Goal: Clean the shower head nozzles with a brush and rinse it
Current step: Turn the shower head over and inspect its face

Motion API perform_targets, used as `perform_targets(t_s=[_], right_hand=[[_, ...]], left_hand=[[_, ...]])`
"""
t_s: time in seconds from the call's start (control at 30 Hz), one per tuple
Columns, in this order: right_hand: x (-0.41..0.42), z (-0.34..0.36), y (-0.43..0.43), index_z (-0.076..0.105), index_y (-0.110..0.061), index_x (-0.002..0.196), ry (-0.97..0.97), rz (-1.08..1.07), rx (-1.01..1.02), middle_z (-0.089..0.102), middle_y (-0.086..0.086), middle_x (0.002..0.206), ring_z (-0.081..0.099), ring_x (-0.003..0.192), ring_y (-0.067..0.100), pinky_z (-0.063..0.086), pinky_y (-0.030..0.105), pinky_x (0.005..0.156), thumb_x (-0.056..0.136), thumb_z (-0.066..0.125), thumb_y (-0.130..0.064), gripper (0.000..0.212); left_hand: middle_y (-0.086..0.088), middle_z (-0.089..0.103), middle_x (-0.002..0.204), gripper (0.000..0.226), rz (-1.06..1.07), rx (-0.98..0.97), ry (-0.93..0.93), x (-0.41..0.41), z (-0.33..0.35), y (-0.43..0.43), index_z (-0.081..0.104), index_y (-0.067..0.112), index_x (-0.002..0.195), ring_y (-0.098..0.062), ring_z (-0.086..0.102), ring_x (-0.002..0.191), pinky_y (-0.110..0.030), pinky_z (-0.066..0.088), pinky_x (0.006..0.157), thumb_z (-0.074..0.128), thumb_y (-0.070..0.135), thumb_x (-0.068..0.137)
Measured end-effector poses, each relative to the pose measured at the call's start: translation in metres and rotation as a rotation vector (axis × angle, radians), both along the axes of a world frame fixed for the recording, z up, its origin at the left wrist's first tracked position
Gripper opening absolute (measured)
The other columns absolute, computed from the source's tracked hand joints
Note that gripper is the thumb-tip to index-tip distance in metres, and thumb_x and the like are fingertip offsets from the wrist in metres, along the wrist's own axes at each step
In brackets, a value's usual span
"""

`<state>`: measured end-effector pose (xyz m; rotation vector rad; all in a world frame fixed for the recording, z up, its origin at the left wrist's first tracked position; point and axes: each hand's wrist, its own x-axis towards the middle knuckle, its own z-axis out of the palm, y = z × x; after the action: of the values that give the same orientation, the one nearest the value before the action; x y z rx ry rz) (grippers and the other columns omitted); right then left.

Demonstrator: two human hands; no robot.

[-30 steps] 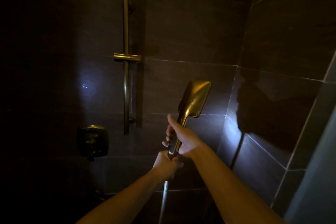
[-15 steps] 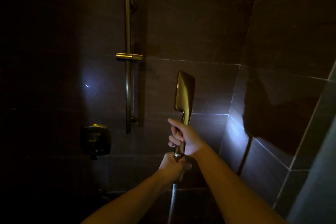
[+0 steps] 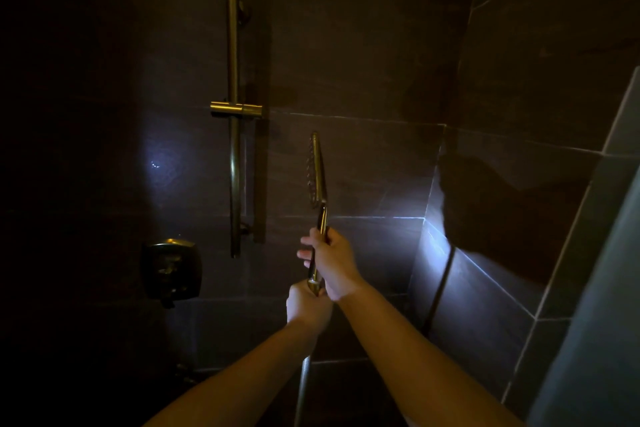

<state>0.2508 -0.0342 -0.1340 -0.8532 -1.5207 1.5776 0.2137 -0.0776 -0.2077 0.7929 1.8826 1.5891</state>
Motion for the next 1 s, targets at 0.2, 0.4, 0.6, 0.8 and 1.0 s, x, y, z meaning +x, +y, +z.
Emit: perform_targets(t_s=[0.2, 0.4, 0.6, 0.8, 1.0], right_hand=[[0.008, 0.005, 0.006, 0.067, -0.014, 0.099, 0.138, 0.102, -0.034, 0.069, 0.011, 0.099, 0.071, 0.093, 0.021, 0.054, 0.037, 0.081, 0.097, 0.056, -0.022, 0.013], [0.007, 0.008, 0.004, 0.058, -0.007, 0.103, 0.316, 0.215, -0.229, 0.068, 0.011, 0.084, 0.065, 0.080, 0.025, 0.052, 0.041, 0.078, 0.100, 0.048, -0.017, 0.015], [0.005, 0.007, 0.007, 0.056, -0.018, 0.082, 0.123, 0.220, -0.145, 0.048, -0.003, 0.058, 0.050, 0.056, 0.012, 0.046, 0.029, 0.061, 0.085, 0.071, -0.034, 0.022], [0.012, 0.010, 0.014, 0.062, -0.016, 0.086, 0.107, 0.245, -0.211, 0.055, -0.001, 0.063, 0.056, 0.061, 0.014, 0.050, 0.029, 0.061, 0.081, 0.074, -0.039, 0.026], [0.007, -0.004, 0.005, 0.063, -0.025, 0.099, 0.001, -0.122, -0.008, 0.072, -0.001, 0.094, 0.070, 0.087, 0.016, 0.054, 0.035, 0.075, 0.076, 0.079, -0.041, 0.032]], left_hand=[[-0.006, 0.058, 0.064, 0.012, -0.053, 0.027, -0.001, -0.017, 0.002, -0.005, 0.061, 0.012, 0.073, -0.020, 0.054, 0.055, -0.032, 0.047, 0.056, 0.065, 0.006, 0.083], [0.000, 0.053, 0.051, 0.030, -0.083, 0.079, 0.022, -0.021, 0.001, -0.007, 0.056, 0.017, 0.059, -0.009, 0.049, 0.040, -0.025, 0.040, 0.043, 0.064, 0.001, 0.083], [0.007, 0.055, 0.048, 0.031, -0.202, 0.078, 0.080, -0.017, -0.001, -0.010, 0.059, 0.021, 0.056, -0.005, 0.050, 0.042, -0.022, 0.041, 0.044, 0.071, 0.007, 0.081], [-0.001, 0.059, 0.059, 0.019, -0.238, 0.079, 0.090, -0.016, 0.002, -0.014, 0.062, 0.015, 0.068, -0.012, 0.056, 0.050, -0.027, 0.047, 0.050, 0.068, 0.005, 0.083], [-0.005, 0.066, 0.069, 0.008, -0.135, 0.077, 0.052, -0.014, 0.003, -0.014, 0.066, 0.011, 0.078, -0.013, 0.062, 0.057, -0.024, 0.047, 0.053, 0.066, 0.006, 0.084]])
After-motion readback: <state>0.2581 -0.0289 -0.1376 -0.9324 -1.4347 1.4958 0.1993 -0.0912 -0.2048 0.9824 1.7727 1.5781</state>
